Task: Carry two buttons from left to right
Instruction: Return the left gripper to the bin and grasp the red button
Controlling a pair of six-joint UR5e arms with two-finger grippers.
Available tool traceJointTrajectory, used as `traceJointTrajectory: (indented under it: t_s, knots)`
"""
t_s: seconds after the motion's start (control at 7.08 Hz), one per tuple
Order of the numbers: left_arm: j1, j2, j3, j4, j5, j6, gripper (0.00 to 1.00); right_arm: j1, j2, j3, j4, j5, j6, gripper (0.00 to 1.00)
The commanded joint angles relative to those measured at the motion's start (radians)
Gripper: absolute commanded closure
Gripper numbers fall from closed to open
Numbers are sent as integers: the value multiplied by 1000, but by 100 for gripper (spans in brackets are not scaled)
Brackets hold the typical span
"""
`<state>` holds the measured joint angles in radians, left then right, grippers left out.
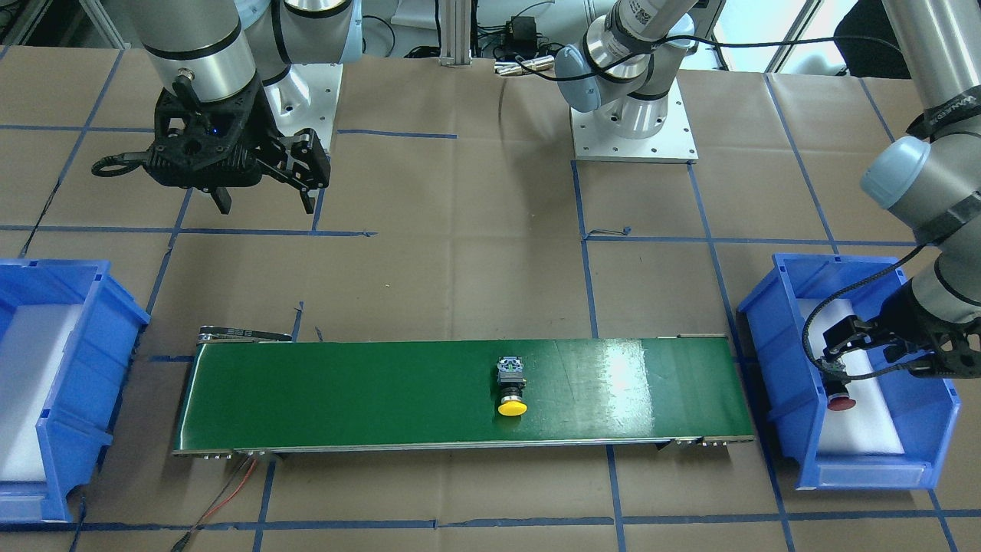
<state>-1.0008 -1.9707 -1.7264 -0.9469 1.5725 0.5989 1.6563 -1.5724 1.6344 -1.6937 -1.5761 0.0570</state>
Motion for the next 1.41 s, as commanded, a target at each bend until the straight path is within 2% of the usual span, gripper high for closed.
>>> traceJointTrajectory:
  t_s: [0.0, 0.42, 0.71, 0.99, 1.27]
  knots:
    - [1, -31, -44, 95, -5, -1, 3, 0, 0, 10, 2, 1, 1, 0]
    - [-1, -60, -39, 137, -8, -4, 5, 0, 0, 15, 2, -1, 1, 0]
    - [-1, -62, -39, 137, -8, -7, 30, 0, 2, 15, 2, -2, 1, 0]
    - [-1, -63, -39, 138, -29, -17, 50, 0, 2, 15, 2, -1, 1, 0]
    - [-2, -62, -32, 135, -46, -25, 76, 0, 3, 15, 0, 5, 3, 0]
